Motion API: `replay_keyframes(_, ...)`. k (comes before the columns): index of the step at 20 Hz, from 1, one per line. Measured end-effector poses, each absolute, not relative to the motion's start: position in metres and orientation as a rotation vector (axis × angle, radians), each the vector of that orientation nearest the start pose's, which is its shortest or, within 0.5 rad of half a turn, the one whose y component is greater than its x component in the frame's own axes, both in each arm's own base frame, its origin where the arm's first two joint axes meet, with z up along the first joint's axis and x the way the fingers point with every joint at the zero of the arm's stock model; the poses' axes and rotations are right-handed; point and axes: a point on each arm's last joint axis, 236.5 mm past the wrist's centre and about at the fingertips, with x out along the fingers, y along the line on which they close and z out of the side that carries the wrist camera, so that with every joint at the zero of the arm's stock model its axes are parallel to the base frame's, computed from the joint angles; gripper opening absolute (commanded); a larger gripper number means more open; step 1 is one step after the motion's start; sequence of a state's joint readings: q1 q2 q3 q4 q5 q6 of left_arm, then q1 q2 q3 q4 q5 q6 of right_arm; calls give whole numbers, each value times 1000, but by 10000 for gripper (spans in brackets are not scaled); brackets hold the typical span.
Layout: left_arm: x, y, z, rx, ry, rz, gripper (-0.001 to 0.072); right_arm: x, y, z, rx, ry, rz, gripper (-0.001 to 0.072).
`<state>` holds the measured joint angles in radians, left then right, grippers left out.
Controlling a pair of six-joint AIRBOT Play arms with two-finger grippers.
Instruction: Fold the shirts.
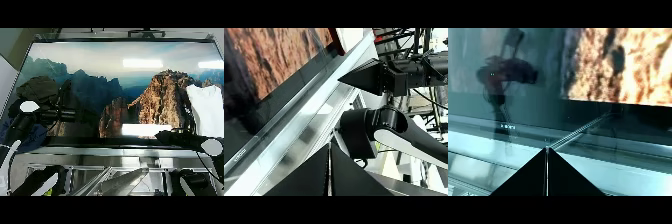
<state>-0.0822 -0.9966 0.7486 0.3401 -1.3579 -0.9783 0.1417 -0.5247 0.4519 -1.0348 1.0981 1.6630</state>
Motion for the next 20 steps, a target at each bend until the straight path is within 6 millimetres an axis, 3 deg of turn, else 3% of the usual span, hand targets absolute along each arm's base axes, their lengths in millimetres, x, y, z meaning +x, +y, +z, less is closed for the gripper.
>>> replay_keyframes(7, 243, -238, 108, -627, 1092, -1105, 21, 201, 137, 4, 494, 1200, 348, 18)
replay_keyframes(8, 245, -236, 108, -601, 1087, -1097, 79, 201, 137, 4, 494, 1201, 348, 18)
replay_keyframes(10, 257, -228, 107, -511, 1076, -1044, 619, 201, 137, 4, 494, 1201, 348, 18)
replay_keyframes(11, 266, -221, 107, -452, 1067, -1000, 713, 201, 137, 4, 494, 1201, 348, 18)
replay_keyframes(12, 277, -212, 108, -391, 1055, -948, 718, 200, 137, 4, 494, 1201, 348, 18)
replay_keyframes(14, 304, -187, 113, -253, 1008, -813, 717, 200, 137, 4, 494, 1202, 347, 18)
replay_keyframes(16, 341, -145, 124, -129, 944, -612, 708, 200, 137, 4, 494, 1201, 348, 18)
replay_keyframes(20, 410, -20, 149, -57, 850, -172, 710, 202, 137, 4, 495, 1196, 347, 18)
